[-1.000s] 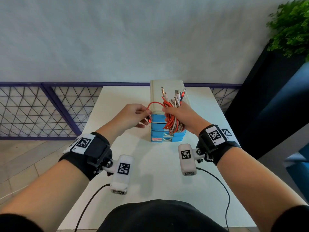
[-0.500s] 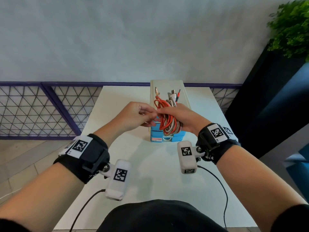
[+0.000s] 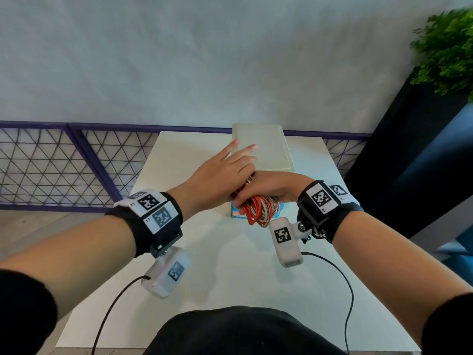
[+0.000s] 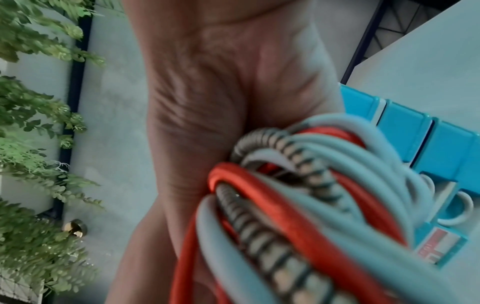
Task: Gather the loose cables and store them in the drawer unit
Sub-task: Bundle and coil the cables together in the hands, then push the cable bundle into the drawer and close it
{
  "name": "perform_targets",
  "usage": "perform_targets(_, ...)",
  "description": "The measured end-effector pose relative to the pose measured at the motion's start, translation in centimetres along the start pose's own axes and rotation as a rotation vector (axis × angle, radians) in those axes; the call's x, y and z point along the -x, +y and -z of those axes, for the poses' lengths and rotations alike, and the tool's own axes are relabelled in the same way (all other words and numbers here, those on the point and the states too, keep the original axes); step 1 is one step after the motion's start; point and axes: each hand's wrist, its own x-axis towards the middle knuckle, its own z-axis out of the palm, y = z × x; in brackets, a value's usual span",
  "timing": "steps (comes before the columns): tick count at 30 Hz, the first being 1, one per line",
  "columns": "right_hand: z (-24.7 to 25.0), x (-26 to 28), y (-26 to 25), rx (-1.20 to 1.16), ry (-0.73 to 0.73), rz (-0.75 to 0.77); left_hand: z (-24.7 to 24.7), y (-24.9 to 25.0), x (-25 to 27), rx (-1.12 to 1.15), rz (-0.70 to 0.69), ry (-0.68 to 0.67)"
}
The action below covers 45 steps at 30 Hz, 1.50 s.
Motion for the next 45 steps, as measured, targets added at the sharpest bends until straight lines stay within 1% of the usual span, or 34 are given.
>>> perform_targets(3,0.0,-0.3,0.4,-0.010,-0.032,-0.036,-0.5,0.1,-0.2,0.042,-0.048,-0.002)
perform_targets(5,0.1,-0.4,0.6,0.006,-0.046,-0.035,-0.7,0.2,-0.2,0.085,-0.039,-0.002)
perform_targets(8,0.3,-0.3,0.9,0.121,-0.026,-0.028,-0.7,0.8,-0.1,0.166,0.000,-0.063)
perform_targets(9,0.5,-0.4,1.0,0.192,0.006,-0.028,-0.9,1.0,-0.1,0.176,0.015,-0.089)
perform_targets(11,0.6,-0.2,0.9,0.385,0.130,-0.014,-1.0,1.4,0.0,0.176,0.076,-0.139)
perform_targets(12,0.3,0.0,0.9,0.497,0.215,0.001,-1.1,1.6,0.0,0.176,0.135,-0.168)
perform_targets(14,-1.0,0.2,1.2,0.712,0.407,0.039,-1.2,1.9,0.0,0.184,0.253,-0.280)
perform_targets(15,-1.9,0.3,1.5,0.843,0.494,0.043,-1.3,2.0,0.0,0.191,0.293,-0.308)
perform_targets(17,-3.8,0.3,2.4,1.096,0.575,-0.020,-1.1,2.2,0.0,0.239,0.341,-0.326)
perform_targets(19,-4.7,0.5,3.4,1.237,0.623,-0.066,-0.7,2.5,0.1,0.351,0.378,-0.341)
perform_targets(20,-4.7,0.5,3.9,1.273,0.660,-0.052,-0.5,2.7,0.3,0.433,0.400,-0.358)
perform_targets(22,-4.2,0.4,4.6,1.307,0.715,0.035,-0.2,3.2,0.9,0.586,0.451,-0.384)
perform_targets(23,-4.0,0.5,4.6,1.305,0.719,0.084,-0.1,3.5,1.1,0.644,0.476,-0.384)
perform_targets(26,-3.7,0.6,4.8,1.190,0.652,0.129,-0.5,4.3,1.7,0.748,0.540,-0.365)
perform_targets(29,-3.2,0.4,5.4,1.123,0.580,0.100,-0.9,4.4,1.4,0.776,0.557,-0.411)
perform_targets(32,-2.5,0.3,6.4,1.092,0.539,0.071,-0.9,4.3,0.4,0.781,0.488,-0.503)
perform_targets(33,-2.1,0.3,6.8,1.086,0.536,0.056,-0.7,4.2,0.0,0.832,0.463,-0.514)
perform_targets(34,-1.5,0.5,7.1,1.081,0.539,0.036,-0.5,3.8,-0.3,0.933,0.459,-0.493)
perform_targets(35,-0.8,0.7,7.4,1.075,0.549,0.015,-0.3,3.4,-0.7,1.044,0.486,-0.449)
perform_targets(36,-0.2,0.8,7.6,1.068,0.563,-0.002,-0.3,2.7,-1.0,1.090,0.526,-0.379)
perform_targets(37,0.4,1.0,7.8,1.060,0.574,-0.012,-0.4,2.0,-1.4,1.055,0.550,-0.298)
perform_targets(38,0.9,1.1,7.9,1.051,0.579,-0.017,-0.7,1.2,-1.7,0.953,0.545,-0.235)
perform_targets(39,1.3,1.3,7.9,1.038,0.580,-0.019,-1.2,0.5,-2.1,0.871,0.539,-0.202)
perform_targets(41,1.6,1.2,7.7,1.008,0.595,-0.011,-2.1,-0.7,-2.7,0.787,0.534,-0.213)
perform_targets(45,1.8,0.1,7.2,0.955,0.634,-0.003,-3.5,-1.3,-3.7,0.758,0.544,-0.320)
